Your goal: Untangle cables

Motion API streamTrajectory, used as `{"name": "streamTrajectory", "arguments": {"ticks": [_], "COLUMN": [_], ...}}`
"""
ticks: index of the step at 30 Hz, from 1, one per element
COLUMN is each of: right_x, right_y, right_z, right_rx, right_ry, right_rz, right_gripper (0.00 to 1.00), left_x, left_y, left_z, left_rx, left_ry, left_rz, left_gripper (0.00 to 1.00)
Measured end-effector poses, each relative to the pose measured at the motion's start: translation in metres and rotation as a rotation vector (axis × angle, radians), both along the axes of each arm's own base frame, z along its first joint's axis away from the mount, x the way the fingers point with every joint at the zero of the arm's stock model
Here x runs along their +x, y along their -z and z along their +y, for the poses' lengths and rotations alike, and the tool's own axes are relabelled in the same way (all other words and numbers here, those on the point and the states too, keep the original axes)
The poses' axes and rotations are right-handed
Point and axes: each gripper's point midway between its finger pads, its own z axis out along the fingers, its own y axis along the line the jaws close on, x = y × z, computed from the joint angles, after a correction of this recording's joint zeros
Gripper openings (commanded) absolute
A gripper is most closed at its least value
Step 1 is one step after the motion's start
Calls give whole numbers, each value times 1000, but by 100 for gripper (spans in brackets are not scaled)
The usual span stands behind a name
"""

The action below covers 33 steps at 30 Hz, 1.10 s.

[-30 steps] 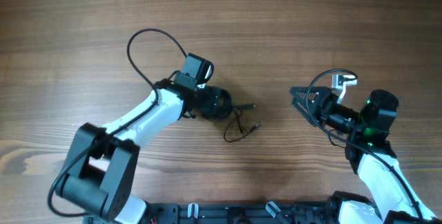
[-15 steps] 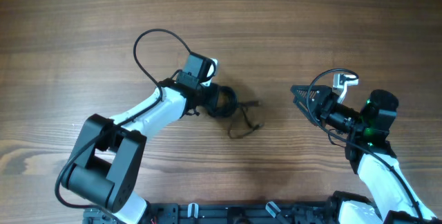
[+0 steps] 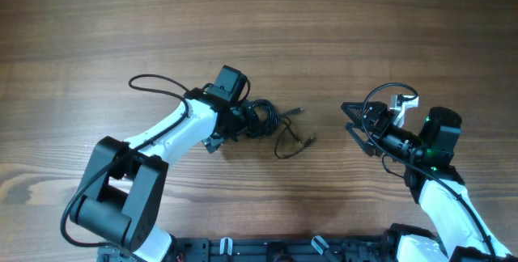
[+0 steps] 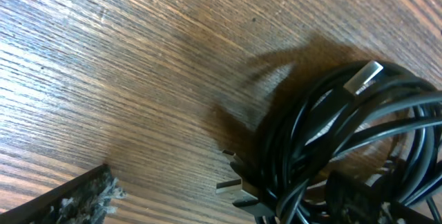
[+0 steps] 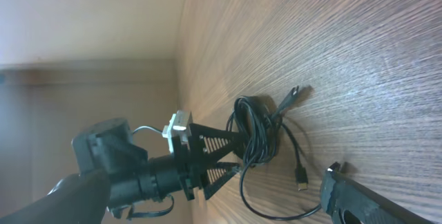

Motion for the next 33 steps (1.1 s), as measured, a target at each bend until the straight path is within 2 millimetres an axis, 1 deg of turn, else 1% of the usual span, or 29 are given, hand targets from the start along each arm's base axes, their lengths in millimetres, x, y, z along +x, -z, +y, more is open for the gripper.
{"name": "streamTrajectory", "arguments": {"ticks": [3,5,7,10,12,14,17,18,20,22,23,24,25,27,28,29,30,31,33], "right_x": [1,2,2,2,2,3,3,3,3,3,3,3,3,3,3,3,3,3,2], "right_y": [1,1,2,2,3,3,3,3,3,3,3,3,3,3,3,3,3,4,4], "right_z": [-1,-2,-2,-3,-3,-3,-4,-4,-4,-4,-4,-4,-4,-4,-4,-4,-4,-4,-4], "right_rx": [-7,-9,-11,-14,-15,-17,-18,-18,-20,-20,-20,-20,-20,-20,-20,-20,-20,-20,-18], "right_ry": [10,13,16,20,22,24,25,26,28,28,28,28,28,28,28,28,28,28,28], "right_rz": [1,2,3,5,6,6,7,7,7,7,8,7,7,7,7,7,8,9,15], "right_gripper": [99,100,100,99,100,100,100,100,100,100,100,100,100,100,100,100,100,100,100], "left_x": [9,25,45,60,64,68,69,68,69,71,71,71,72,71,71,72,72,73,71], "left_y": [-3,-9,-24,-37,-39,-37,-23,-16,-9,-2,0,2,4,5,5,5,5,4,5], "left_z": [0,-4,-11,-18,-20,-22,-22,-22,-22,-23,-23,-23,-23,-24,-24,-24,-24,-24,-23], "left_rx": [-6,-10,2,55,100,134,176,188,201,212,213,213,209,194,187,180,169,154,135], "left_ry": [70,188,365,615,767,872,1010,1055,1097,1136,1143,1142,1133,1095,1070,1036,999,944,873], "left_rz": [-47,-139,-271,-406,-456,-488,-485,-478,-476,-477,-475,-474,-471,-463,-459,-457,-451,-442,-422], "left_gripper": [100,100,100,100,97,94,92,88,83,75,72,65,64,57,46,21,11,4,4]}}
